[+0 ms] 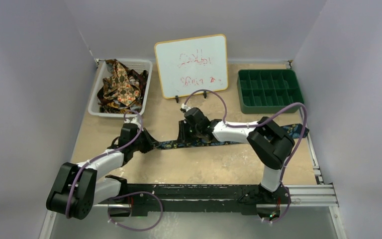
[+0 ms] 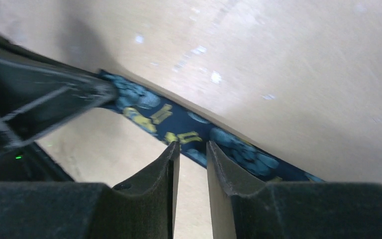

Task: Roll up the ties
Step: Roll the tie at the center of the board.

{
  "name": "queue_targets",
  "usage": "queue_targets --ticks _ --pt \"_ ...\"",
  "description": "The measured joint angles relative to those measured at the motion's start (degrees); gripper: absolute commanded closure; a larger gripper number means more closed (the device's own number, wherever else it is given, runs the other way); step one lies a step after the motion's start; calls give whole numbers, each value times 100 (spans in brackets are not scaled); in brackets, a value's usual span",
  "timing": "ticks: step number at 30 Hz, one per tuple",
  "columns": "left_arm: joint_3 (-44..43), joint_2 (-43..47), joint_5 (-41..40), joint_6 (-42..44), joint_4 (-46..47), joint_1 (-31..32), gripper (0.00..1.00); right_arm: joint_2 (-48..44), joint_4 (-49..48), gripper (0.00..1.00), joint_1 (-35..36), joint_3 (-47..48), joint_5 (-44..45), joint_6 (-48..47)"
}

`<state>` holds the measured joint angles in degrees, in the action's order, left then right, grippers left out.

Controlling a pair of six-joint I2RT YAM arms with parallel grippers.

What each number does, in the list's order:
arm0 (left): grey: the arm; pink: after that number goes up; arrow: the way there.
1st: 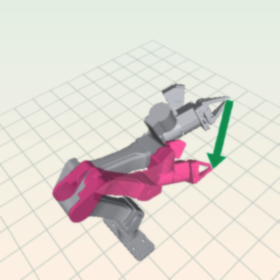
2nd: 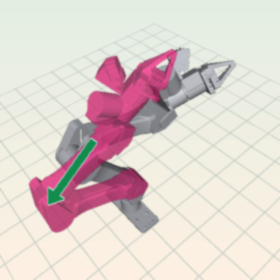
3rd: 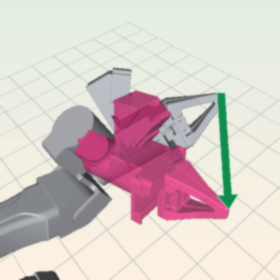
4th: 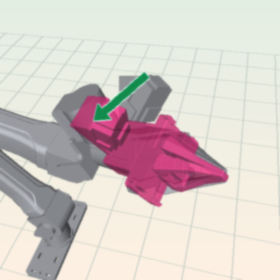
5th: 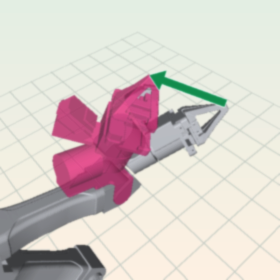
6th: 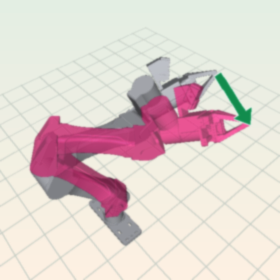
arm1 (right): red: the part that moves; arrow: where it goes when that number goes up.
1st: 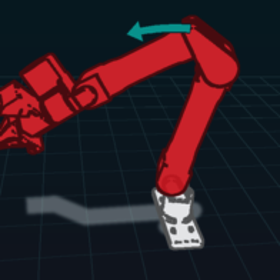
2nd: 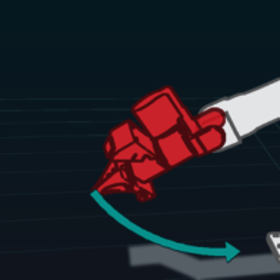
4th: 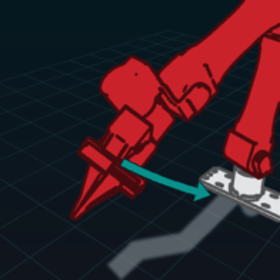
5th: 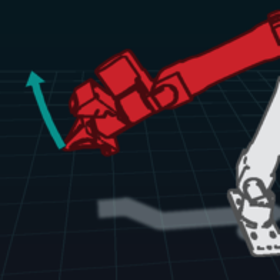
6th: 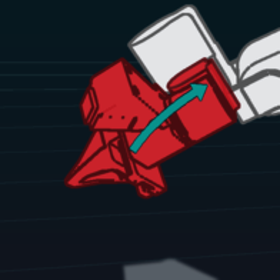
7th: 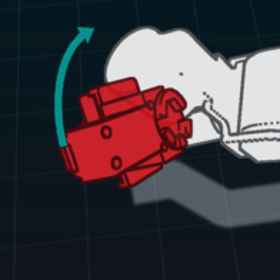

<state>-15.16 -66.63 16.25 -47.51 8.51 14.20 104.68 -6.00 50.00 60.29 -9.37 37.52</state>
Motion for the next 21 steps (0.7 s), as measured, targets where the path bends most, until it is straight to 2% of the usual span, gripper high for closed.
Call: queue_targets --ticks 4,9,15,17,21 --pt "0 76 2 7 -94 0 100 9 299 82 -11 -170 393 90" --pt "-2 157 2 11 -240 0 100 13 444 80 -7 -114 673 87" --pt "-4 273 4 61 -389 0 100 -422 1060 63 -4 -98 1056 42" --pt "-4 310 11 63 -387 0 100 -717 1276 54 -57 -98 1327 46" --pt "-4 350 79 111 -369 0 100 -1325 1338 50 -487 -358 1617 153"
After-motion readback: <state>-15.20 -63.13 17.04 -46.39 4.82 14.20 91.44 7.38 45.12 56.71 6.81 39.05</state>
